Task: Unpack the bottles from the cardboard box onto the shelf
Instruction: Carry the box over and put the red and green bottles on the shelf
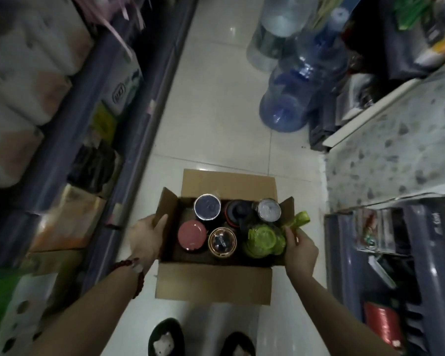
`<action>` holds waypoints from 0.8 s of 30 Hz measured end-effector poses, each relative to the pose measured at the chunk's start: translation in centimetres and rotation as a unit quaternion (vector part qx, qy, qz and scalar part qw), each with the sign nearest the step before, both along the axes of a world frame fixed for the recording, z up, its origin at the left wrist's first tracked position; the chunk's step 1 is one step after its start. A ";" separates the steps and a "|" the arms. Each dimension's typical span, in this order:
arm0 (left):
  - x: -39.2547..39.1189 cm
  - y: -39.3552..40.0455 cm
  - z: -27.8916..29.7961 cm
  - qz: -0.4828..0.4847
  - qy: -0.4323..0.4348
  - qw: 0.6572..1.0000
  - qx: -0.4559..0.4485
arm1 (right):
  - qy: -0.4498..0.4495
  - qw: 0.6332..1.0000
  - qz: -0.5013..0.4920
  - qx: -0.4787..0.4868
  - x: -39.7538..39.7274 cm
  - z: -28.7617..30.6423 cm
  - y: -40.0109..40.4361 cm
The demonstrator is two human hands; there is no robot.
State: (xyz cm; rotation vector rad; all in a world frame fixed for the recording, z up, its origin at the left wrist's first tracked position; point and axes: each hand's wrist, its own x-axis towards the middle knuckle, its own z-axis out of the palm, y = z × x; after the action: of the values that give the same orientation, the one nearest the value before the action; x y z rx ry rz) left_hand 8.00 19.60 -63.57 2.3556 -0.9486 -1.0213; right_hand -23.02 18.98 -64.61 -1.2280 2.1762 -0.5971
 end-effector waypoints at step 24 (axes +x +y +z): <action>0.6 0.5 -15.9 0.011 -0.006 1.000 -0.002 | -0.006 1.000 0.014 -0.014 -0.2 -15.9 1.6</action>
State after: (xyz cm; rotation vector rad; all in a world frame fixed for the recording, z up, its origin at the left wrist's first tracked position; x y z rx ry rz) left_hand 8.55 20.13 -79.42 2.3662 -0.9267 -0.9966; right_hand -23.26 20.58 -80.50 -1.2652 2.1439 -0.6236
